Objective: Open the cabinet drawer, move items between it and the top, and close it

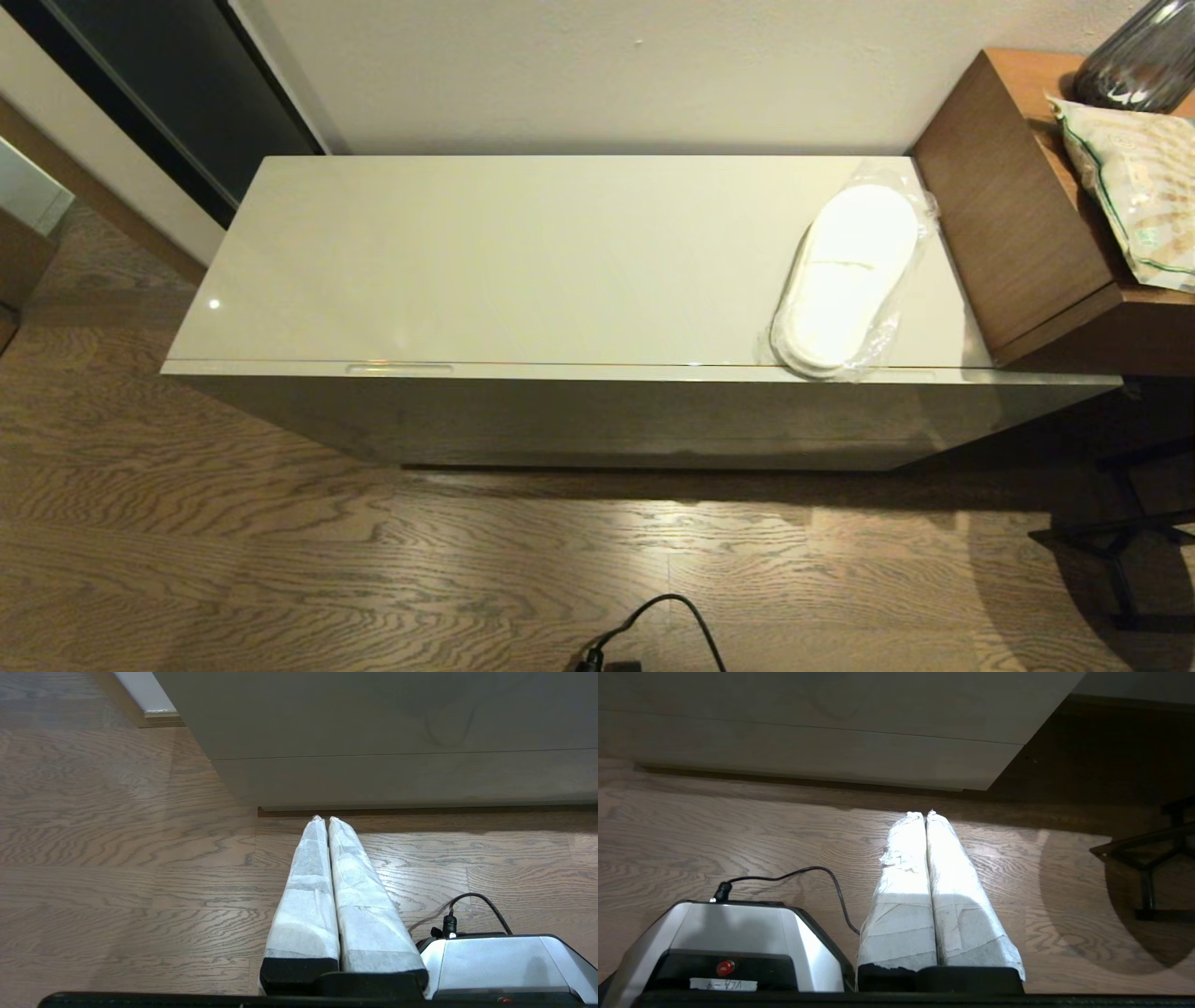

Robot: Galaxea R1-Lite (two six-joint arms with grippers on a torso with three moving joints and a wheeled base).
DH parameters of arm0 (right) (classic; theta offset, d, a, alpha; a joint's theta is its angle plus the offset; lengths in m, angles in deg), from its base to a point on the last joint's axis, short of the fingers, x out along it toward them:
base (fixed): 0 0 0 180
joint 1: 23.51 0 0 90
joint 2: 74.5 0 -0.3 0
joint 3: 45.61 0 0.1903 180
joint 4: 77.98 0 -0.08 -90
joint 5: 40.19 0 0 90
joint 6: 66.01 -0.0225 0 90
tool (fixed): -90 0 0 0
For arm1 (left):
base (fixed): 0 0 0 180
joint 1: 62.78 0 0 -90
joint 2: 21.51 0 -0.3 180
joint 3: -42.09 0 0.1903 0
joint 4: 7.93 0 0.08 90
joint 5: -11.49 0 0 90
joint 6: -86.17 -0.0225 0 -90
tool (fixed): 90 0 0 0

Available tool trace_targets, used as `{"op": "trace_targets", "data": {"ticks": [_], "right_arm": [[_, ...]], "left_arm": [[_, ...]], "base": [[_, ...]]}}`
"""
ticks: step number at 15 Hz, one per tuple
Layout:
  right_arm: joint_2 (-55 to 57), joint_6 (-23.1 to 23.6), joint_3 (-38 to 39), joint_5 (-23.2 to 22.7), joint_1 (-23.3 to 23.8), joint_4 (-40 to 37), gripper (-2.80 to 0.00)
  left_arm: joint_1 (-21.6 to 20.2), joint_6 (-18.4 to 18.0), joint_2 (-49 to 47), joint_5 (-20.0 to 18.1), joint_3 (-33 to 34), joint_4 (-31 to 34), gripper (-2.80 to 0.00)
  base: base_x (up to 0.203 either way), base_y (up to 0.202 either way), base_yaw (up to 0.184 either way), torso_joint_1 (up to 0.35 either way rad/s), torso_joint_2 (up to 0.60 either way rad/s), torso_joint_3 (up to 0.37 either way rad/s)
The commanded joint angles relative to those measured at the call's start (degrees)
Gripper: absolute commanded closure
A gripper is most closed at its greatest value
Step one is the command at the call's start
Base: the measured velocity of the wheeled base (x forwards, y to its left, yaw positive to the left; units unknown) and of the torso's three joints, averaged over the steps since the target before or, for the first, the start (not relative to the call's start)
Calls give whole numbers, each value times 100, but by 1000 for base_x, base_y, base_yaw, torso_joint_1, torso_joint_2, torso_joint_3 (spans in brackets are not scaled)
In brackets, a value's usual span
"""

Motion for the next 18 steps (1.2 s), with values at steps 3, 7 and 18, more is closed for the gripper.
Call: {"op": "trace_targets", "data": {"ticks": [3,7,18], "right_arm": [[6,-45,6,4,-2,4,0],[6,-184,59,25,-2,157,0],[6,-386,160,114,-2,456,0]], "left_arm": [[-7,-1,-7,0,9,-1,0],[1,-1,-7,0,8,-1,0],[2,-1,-7,0,9,-1,0]], "base": [[0,0,0,0,0,0],[0,0,0,0,0,0],[0,0,0,0,0,0]]}}
